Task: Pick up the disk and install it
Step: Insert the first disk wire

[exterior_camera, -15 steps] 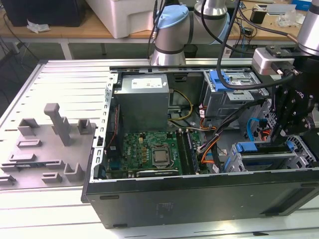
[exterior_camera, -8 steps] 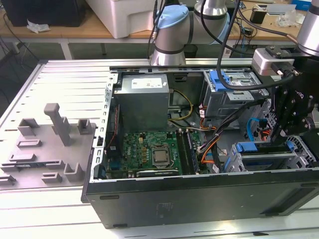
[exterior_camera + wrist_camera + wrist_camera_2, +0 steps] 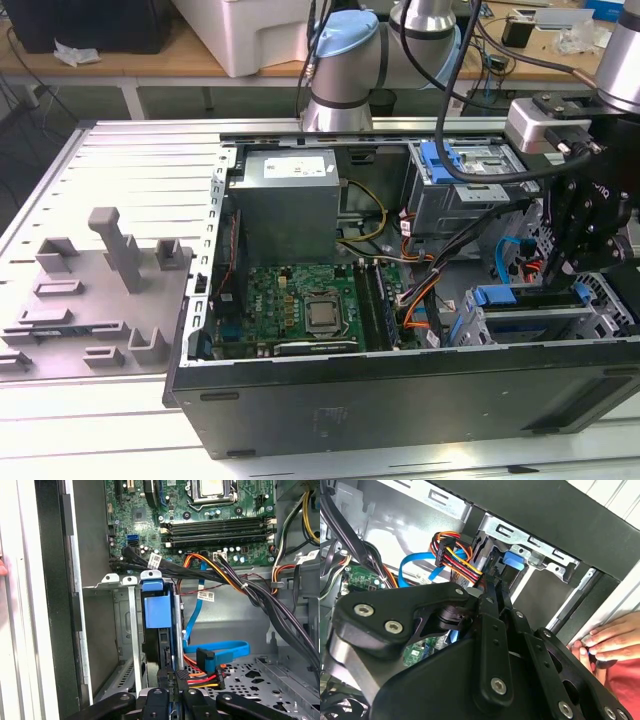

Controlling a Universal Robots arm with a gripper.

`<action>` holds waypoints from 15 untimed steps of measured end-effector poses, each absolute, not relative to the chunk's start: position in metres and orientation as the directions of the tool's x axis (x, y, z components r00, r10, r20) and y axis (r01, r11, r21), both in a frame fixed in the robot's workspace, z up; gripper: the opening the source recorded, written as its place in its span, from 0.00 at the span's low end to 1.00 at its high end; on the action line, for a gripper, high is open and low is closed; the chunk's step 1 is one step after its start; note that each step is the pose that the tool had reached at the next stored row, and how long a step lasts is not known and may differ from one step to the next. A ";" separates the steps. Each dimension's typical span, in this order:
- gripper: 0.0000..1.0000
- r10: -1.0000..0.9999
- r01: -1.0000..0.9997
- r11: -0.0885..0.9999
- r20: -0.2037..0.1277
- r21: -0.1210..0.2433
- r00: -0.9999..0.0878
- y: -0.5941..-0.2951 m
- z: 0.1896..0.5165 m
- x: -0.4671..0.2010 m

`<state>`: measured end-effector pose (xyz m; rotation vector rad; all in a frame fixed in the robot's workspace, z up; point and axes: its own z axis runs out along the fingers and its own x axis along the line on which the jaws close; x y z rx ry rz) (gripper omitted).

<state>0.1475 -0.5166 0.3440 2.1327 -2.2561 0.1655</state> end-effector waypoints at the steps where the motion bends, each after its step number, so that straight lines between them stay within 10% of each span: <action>1: 0.17 -0.994 -0.997 0.052 0.097 -0.055 -0.057 -0.517 0.344 0.147; 15: 0.17 -0.995 -0.998 0.034 0.097 -0.055 -0.039 -0.517 0.344 0.147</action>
